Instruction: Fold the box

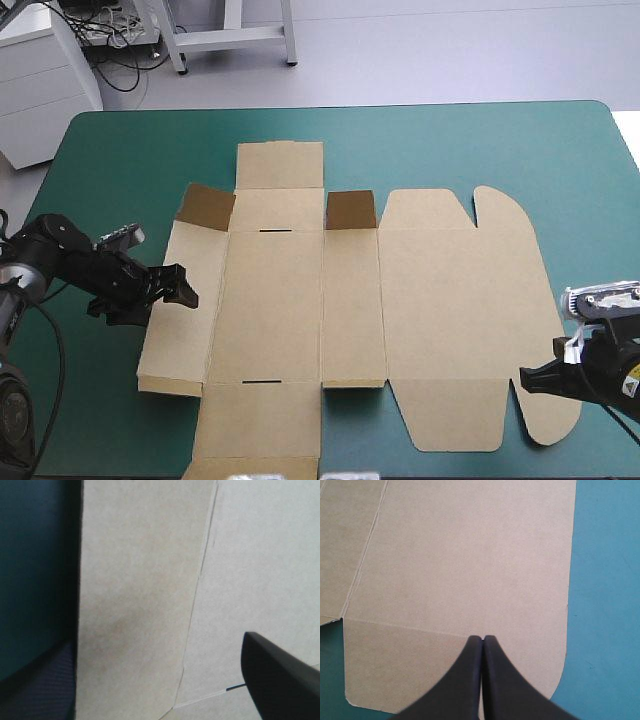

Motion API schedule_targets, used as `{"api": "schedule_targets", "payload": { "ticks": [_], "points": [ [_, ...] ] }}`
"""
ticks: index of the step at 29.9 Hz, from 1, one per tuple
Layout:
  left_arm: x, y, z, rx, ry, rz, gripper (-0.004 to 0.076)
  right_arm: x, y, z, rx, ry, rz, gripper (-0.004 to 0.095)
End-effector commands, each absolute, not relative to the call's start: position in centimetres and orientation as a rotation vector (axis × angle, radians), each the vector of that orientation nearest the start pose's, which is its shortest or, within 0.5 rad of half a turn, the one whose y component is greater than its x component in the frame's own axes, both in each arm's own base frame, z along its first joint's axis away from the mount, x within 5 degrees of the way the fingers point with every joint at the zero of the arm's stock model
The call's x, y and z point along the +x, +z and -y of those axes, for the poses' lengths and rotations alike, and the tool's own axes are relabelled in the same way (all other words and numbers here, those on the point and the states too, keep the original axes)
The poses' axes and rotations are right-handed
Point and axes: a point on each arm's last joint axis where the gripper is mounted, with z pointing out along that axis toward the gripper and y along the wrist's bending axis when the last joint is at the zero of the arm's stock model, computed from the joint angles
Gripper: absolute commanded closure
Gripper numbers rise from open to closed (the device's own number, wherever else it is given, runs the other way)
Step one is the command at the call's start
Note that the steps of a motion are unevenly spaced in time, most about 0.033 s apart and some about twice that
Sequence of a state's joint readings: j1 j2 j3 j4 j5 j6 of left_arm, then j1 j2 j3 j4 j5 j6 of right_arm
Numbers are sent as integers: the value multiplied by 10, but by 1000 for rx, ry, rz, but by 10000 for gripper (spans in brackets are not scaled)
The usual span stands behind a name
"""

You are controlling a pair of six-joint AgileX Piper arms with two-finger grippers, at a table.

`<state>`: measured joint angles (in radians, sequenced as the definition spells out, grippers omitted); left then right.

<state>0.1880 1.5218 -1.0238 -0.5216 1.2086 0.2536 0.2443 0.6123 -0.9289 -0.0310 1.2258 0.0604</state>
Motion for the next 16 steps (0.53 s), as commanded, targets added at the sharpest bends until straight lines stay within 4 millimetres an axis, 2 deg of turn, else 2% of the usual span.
{"api": "schedule_targets", "payload": {
  "ticks": [1,5,10,16],
  "points": [
    [255,259,6,-184,-894,-2997,104,76,379,-15,-209,101,-2312,931],
    [251,254,17,-175,-960,-3007,104,76,379,-15,-209,101,-2310,931],
    [253,257,24,-198,-1059,-2961,121,76,379,-15,-209,101,-2310,931],
    [253,257,27,-181,-1064,-2964,162,76,379,-15,-209,101,-2310,931]
  ]
}}
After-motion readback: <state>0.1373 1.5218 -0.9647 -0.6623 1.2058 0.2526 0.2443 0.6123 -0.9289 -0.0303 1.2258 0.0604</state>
